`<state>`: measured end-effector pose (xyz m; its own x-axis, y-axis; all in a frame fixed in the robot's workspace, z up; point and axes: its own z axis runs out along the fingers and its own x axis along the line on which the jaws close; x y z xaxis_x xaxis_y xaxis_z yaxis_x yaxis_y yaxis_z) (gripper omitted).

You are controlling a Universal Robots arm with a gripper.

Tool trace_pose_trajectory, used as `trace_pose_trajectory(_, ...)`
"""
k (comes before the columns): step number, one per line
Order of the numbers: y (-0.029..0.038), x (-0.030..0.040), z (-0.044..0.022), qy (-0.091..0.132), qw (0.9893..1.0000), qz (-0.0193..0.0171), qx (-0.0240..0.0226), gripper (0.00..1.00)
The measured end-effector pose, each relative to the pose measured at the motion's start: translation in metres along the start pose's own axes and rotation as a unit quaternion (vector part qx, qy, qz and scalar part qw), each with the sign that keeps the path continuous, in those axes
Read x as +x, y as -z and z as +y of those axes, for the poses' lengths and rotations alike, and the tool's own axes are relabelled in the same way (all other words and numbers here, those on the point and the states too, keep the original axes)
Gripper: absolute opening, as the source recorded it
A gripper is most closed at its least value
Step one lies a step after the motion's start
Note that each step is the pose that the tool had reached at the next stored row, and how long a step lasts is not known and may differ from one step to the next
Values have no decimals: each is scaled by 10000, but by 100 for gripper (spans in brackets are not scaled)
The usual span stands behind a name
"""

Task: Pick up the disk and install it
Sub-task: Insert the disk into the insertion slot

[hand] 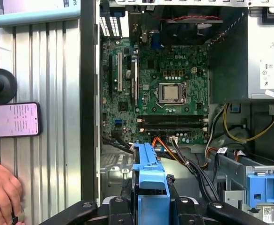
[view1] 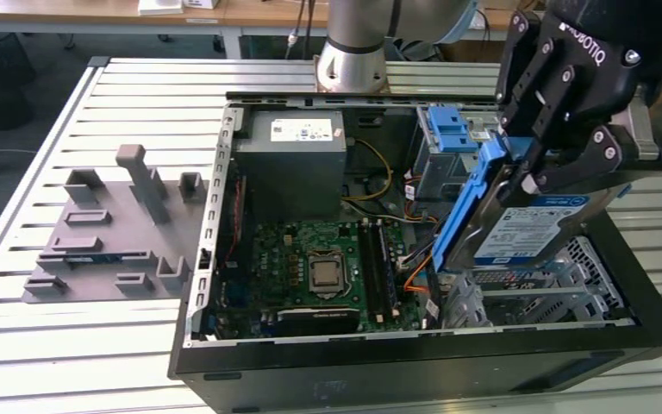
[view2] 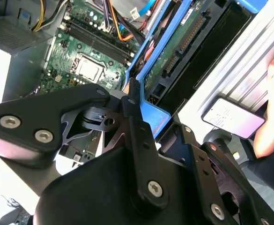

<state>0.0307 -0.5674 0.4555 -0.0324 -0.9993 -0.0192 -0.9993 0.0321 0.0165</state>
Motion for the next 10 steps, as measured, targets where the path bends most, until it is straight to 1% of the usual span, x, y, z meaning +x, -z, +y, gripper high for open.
trace_pose_trajectory(7,-20,-5,-180,-1,10000,0,-15,36)
trace_pose_trajectory(10,-25,-7,-226,0,10000,0,-18,36)
